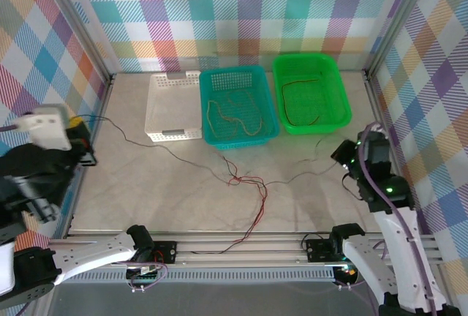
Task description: Untangle the cables
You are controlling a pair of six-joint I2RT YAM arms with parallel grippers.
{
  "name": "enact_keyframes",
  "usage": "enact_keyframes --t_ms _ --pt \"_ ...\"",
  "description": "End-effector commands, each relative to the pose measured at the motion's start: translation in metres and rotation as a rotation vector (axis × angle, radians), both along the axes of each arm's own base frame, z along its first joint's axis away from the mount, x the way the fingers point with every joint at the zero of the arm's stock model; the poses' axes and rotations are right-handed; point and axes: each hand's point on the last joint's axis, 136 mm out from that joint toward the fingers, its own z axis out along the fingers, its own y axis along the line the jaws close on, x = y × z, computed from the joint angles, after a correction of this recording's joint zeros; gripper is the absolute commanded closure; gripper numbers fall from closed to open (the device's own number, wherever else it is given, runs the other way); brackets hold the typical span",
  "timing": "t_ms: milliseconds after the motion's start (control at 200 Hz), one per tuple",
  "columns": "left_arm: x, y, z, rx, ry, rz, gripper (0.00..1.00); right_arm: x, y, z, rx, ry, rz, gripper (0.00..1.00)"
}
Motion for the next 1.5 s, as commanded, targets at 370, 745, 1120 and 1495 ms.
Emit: enact_keyframes --t_ms 370,745,1120,1495 --pt "0.045 -0.113 -0.109 0.065 0.265 -0.190 1.00 0.025 0.090 0.162 0.162 -0.155 0.501 1.00" --pt "0.030 -0.170 -0.177 -0.038 0.358 -0.481 1.00 0.045 0.214 0.210 0.207 -0.219 0.924 1.00" --pt "0.013 -0.181 -0.181 -0.136 0.309 -0.619 1.00 0.106 0.341 0.221 0.265 -0.221 1.158 1.00" --pt "0.017 -0.184 -0.187 -0.137 0.329 -0.624 1.00 0.146 0.397 0.214 0.453 -0.306 1.262 1.00"
